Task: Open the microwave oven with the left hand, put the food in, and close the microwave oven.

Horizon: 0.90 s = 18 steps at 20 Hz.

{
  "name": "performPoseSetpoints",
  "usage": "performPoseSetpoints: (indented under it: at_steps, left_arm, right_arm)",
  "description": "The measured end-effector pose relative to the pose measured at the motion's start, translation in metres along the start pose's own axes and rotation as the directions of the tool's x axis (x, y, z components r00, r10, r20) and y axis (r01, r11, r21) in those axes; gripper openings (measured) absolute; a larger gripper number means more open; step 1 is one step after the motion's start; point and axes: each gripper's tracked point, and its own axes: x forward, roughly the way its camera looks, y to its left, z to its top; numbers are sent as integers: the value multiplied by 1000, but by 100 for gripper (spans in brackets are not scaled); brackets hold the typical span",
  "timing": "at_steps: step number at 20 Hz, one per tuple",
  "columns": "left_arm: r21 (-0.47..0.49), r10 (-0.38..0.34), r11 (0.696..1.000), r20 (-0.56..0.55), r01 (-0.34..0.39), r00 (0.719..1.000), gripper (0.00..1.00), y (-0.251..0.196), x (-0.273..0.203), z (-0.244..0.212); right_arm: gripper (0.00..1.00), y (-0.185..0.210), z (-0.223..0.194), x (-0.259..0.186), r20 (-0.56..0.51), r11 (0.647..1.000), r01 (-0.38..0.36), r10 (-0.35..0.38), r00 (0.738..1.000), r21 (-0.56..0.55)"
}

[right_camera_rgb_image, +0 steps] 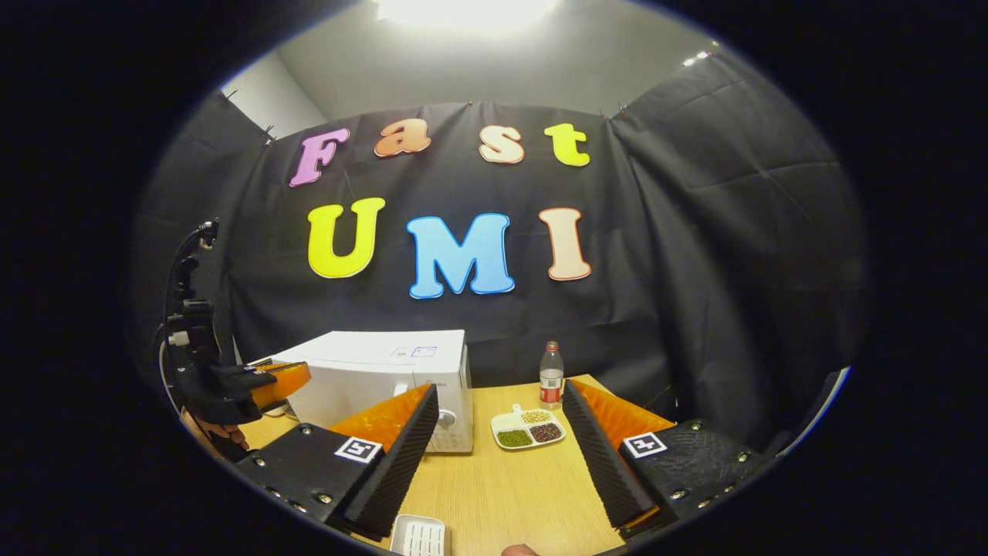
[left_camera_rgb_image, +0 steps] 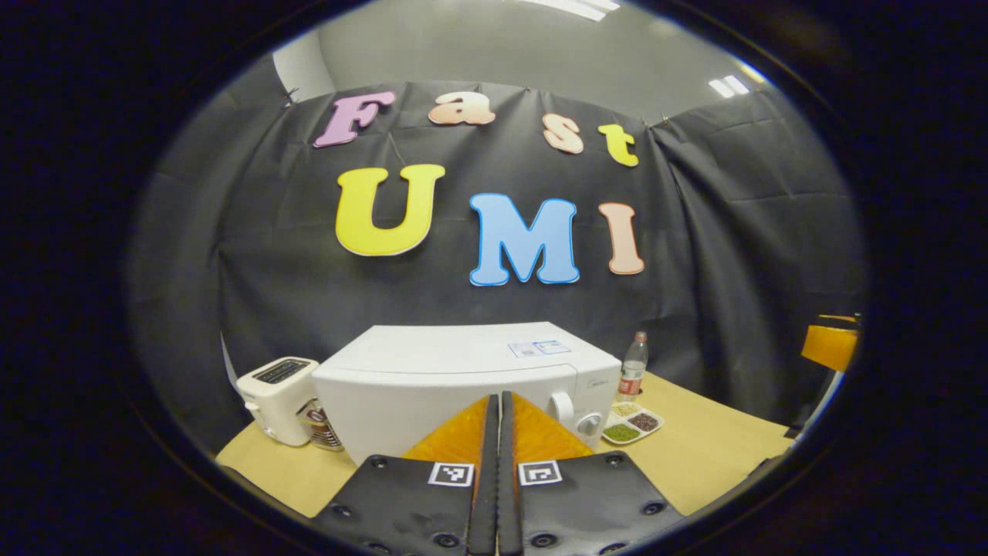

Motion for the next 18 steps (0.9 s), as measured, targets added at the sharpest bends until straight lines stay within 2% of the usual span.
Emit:
performPoseSetpoints:
  at_steps: [5,9,12,17,18]
  left_arm:
    - [22,59,998,48,-60,997,7,-15,-64,24]
    - [36,87,995,61,-89,994,9,-17,-110,37]
    - [14,113,993,77,-115,991,7,-5,-138,47]
    - [36,125,991,70,-128,990,7,19,-177,44]
    - [34,127,991,76,-130,989,11,22,-184,45]
  right_arm:
    - [98,2,10,-24,31,996,-87,87,996,-1]
    - [98,3,20,-38,51,992,-121,122,991,-21]
    - [98,9,29,-44,78,992,-124,126,989,-33]
    - [98,32,28,-56,75,992,-122,123,990,-17]
    - [98,35,29,-59,77,993,-118,119,990,-25]
